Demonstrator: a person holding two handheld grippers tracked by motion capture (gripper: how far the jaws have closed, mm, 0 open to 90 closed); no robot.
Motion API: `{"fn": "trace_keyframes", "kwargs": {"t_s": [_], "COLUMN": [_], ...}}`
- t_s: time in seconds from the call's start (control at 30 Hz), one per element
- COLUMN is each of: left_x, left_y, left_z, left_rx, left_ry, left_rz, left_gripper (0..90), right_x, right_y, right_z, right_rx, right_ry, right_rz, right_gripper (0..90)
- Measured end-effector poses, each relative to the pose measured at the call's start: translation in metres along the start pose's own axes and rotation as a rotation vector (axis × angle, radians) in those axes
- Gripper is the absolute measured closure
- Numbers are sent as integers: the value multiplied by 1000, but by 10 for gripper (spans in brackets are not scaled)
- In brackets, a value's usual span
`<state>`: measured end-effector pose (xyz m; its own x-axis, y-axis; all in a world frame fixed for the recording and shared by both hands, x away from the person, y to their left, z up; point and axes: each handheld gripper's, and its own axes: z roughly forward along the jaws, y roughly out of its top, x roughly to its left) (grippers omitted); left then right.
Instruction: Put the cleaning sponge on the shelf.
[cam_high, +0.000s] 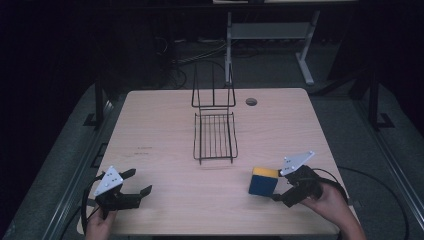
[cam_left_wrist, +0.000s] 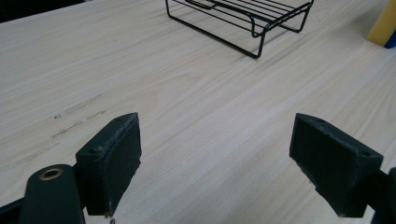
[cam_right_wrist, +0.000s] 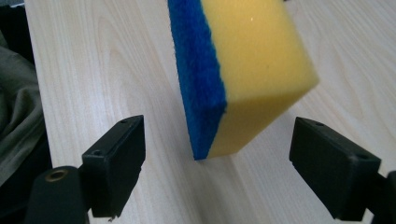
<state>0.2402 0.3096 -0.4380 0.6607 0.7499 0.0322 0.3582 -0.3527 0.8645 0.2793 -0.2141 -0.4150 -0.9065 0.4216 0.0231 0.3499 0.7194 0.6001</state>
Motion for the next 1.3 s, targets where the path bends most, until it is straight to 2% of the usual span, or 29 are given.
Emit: {"fn": "trace_keyframes", "kwargs": {"t_s": [0.47, 0.6, 0.67, 0.83, 1.0, 1.07, 1.3], "left_x": [0, 0, 0, 1, 1, 1, 1], "left_y": [0, 0, 0, 0, 0, 0, 0], "left_z": [-1, 0, -1, -1, -2, -1, -2], "left_rx": [-3, -3, -4, -3, -4, -4, -4], "left_ry": [0, 0, 1, -1, 0, 0, 0], "left_rz": [-1, -1, -4, 0, -3, -6, -5], "left_gripper": [162, 162, 162, 162, 162, 162, 162], "right_x": [-5, -8, -9, -10, -11, -11, -10], "right_y": [13, 15, 16, 17, 18, 18, 20], "right_z": [10, 13, 14, 16, 17, 17, 18], "right_rx": [20, 31, 31, 31, 33, 31, 29], "right_ry": [18, 27, 35, 41, 56, 70, 80], "right_rz": [-18, -18, -17, -23, -30, -39, -58], "right_gripper": [231, 274, 326, 366, 451, 512, 552]}}
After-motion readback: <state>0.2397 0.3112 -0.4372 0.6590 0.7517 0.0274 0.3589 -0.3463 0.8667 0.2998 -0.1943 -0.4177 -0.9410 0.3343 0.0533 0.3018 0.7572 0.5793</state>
